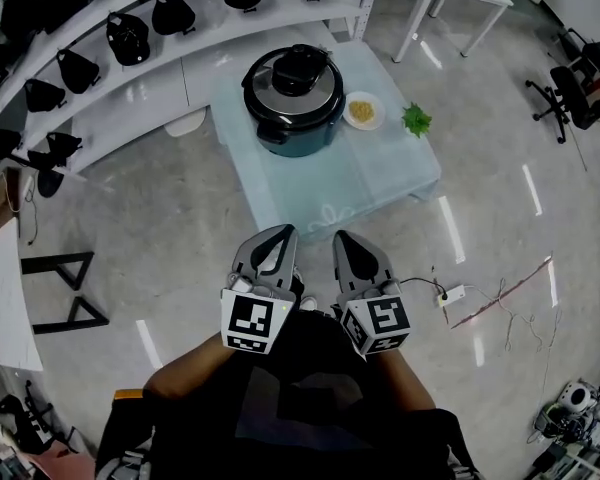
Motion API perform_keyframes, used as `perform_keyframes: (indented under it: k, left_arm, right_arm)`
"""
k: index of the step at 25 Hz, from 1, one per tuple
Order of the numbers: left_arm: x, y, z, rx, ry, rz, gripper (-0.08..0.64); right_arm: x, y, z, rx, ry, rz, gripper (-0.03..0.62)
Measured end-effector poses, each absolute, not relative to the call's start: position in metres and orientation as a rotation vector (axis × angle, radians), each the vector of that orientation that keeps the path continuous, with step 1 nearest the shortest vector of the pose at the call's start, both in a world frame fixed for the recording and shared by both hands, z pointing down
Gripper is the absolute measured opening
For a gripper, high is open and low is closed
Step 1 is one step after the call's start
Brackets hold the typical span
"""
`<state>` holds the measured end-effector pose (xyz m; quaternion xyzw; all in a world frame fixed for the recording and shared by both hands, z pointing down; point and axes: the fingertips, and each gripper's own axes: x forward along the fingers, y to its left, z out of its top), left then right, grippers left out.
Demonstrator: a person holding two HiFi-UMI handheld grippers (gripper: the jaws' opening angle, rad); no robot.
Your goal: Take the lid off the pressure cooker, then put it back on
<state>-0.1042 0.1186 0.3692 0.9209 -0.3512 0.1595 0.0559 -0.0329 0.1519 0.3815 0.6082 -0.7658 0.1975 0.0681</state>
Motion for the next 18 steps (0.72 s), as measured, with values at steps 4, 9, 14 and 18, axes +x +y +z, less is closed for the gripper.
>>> perform_keyframes:
  k: [4,9,14,18]
  left_arm:
    - [-0.096,0.08,0.373,2.794,-1.061,0.484,0.006]
    - [-0.091,0.033,0.378,2.774,-1.068,0.473,0.008]
    - [-0.09,-0.009,0.377,2.755,-1.099,0.434,0.007]
    - [-0.094,-0.033,0.37,2.745,-1.129,0.395,0.008]
  right_arm:
    - [-0.026,0.109,0.384,1.836,-2.311,0.584,0.015]
    - [-0.021,0.059,0.388,1.823,-2.31,0.585,0.015]
    - [-0.018,0.019,0.385,1.793,-2.305,0.551,0.015]
    - [-0.019,-0.004,0.377,1.77,-2.307,0.521,0.015]
